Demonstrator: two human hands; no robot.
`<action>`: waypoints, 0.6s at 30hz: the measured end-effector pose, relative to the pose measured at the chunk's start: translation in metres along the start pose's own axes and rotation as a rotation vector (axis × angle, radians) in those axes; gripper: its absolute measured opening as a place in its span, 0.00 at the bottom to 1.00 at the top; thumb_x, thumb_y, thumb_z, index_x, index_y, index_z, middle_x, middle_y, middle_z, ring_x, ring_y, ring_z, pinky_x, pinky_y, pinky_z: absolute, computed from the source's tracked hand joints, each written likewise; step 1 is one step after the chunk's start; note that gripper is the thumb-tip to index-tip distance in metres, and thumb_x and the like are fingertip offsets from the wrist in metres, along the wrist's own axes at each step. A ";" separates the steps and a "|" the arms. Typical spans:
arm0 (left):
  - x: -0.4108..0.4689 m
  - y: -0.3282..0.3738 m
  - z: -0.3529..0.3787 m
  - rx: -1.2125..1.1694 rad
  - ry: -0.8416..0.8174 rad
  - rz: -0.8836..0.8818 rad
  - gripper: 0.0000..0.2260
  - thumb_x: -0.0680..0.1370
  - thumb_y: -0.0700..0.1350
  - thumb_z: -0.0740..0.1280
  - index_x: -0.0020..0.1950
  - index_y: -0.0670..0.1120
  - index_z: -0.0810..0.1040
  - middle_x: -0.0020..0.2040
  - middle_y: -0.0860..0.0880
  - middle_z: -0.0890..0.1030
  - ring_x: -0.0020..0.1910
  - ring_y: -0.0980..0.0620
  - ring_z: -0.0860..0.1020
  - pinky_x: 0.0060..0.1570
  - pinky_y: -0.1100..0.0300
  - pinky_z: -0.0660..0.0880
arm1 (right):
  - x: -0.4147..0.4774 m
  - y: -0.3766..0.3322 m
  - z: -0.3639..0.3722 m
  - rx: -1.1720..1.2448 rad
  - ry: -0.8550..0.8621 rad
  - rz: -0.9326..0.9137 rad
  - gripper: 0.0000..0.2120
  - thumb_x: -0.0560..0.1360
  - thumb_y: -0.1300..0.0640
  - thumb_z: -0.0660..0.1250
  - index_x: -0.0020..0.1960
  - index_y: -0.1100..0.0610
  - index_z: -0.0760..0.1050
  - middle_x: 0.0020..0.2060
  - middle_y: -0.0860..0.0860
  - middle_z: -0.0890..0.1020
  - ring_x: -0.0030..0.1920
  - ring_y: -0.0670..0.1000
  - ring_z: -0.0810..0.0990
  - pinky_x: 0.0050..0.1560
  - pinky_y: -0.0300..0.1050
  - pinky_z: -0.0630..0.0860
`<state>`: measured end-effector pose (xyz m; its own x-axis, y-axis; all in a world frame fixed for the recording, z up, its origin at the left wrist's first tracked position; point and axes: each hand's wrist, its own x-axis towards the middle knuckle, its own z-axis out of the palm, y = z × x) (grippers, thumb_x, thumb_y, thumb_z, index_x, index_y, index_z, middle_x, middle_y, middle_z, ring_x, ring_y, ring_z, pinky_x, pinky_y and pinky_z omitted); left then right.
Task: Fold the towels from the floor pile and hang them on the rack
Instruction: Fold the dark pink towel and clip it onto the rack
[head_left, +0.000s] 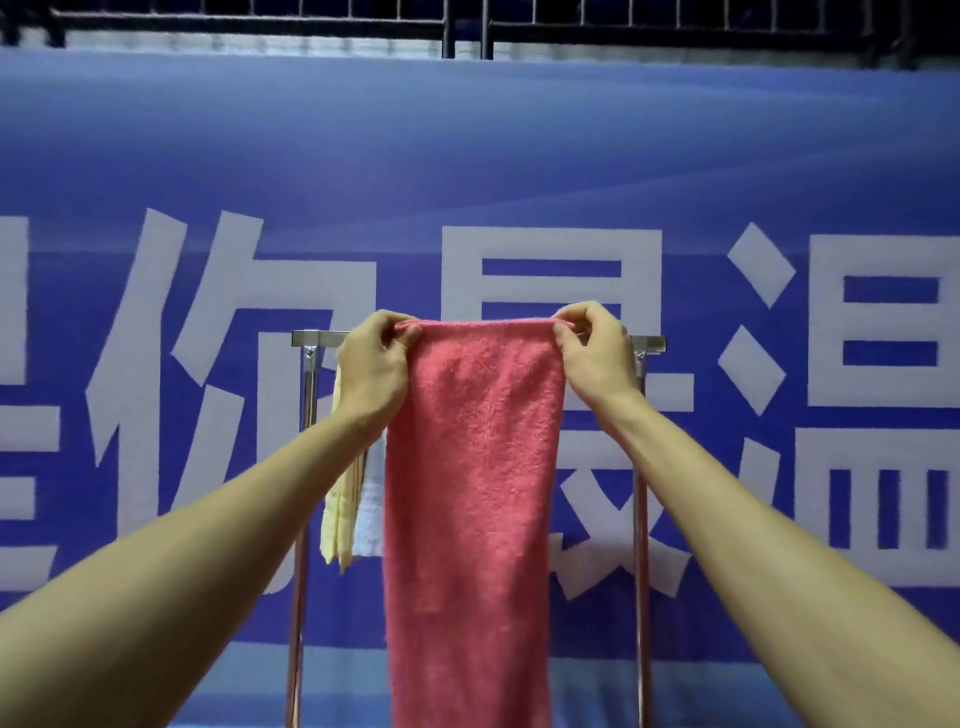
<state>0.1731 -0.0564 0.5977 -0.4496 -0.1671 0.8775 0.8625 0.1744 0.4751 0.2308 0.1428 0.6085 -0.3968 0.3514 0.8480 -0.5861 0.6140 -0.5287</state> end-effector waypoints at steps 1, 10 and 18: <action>-0.002 0.002 0.000 0.032 0.015 0.043 0.05 0.79 0.42 0.65 0.45 0.48 0.78 0.41 0.54 0.79 0.42 0.55 0.77 0.46 0.63 0.73 | -0.002 -0.001 0.001 -0.006 0.030 -0.018 0.05 0.77 0.60 0.65 0.46 0.52 0.76 0.40 0.45 0.80 0.48 0.50 0.80 0.52 0.51 0.79; -0.017 -0.011 0.007 0.010 -0.045 -0.024 0.05 0.78 0.43 0.65 0.45 0.50 0.79 0.42 0.54 0.79 0.47 0.51 0.78 0.52 0.60 0.75 | -0.013 0.025 -0.005 -0.056 -0.078 0.091 0.04 0.76 0.63 0.66 0.47 0.56 0.79 0.42 0.48 0.80 0.44 0.46 0.78 0.42 0.37 0.75; -0.058 -0.067 0.010 -0.018 -0.195 -0.216 0.05 0.79 0.42 0.65 0.46 0.46 0.80 0.38 0.54 0.79 0.38 0.59 0.75 0.39 0.67 0.71 | -0.046 0.079 0.003 -0.114 -0.228 0.279 0.05 0.75 0.62 0.67 0.45 0.55 0.81 0.40 0.51 0.83 0.40 0.49 0.82 0.35 0.44 0.80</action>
<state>0.1389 -0.0486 0.5158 -0.6583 -0.0082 0.7527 0.7448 0.1380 0.6529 0.2003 0.1731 0.5279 -0.6845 0.3575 0.6353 -0.3561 0.5965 -0.7193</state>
